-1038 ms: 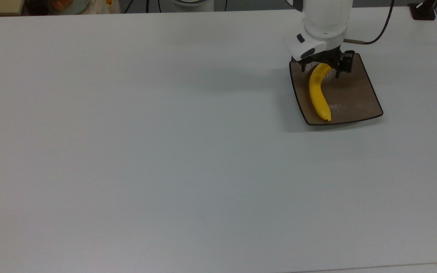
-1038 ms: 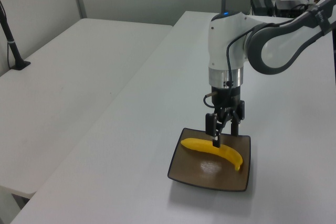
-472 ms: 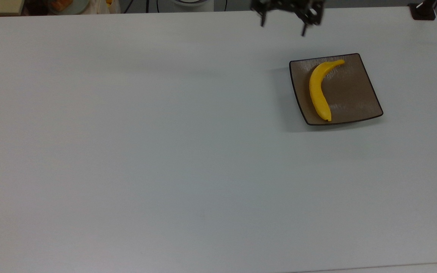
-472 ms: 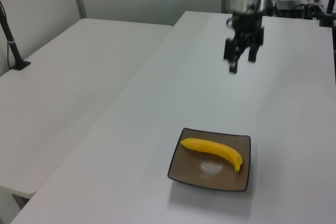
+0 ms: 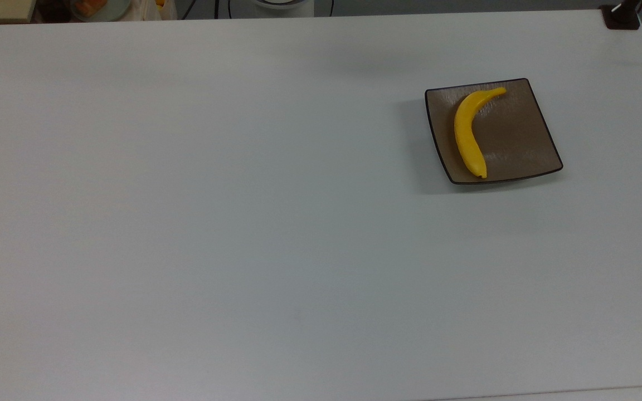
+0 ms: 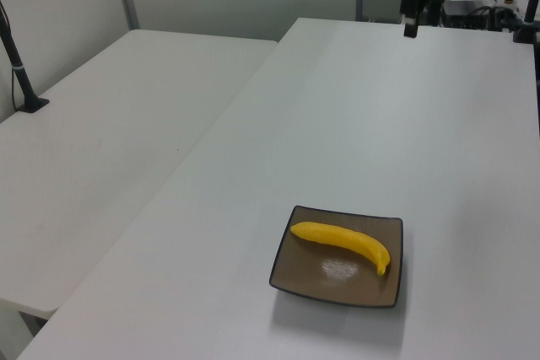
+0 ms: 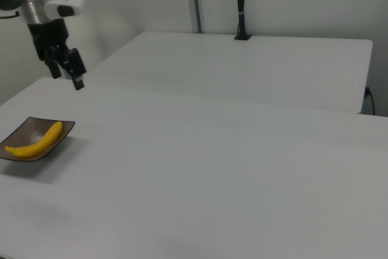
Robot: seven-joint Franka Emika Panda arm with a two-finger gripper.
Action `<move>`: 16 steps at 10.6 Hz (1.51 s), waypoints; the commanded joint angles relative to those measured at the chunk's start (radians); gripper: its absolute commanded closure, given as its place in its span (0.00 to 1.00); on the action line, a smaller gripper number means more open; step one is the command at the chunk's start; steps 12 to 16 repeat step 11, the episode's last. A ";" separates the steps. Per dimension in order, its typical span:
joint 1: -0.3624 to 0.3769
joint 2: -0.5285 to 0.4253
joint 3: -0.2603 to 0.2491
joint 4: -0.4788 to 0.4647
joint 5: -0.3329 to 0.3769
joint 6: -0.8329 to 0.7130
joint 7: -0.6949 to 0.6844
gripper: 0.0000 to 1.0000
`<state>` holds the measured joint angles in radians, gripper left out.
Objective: Bananas placed on a ceramic plate
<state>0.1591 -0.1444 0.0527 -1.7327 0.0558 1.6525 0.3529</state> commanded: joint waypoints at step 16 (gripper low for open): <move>-0.021 0.141 -0.120 0.001 -0.077 0.198 -0.489 0.00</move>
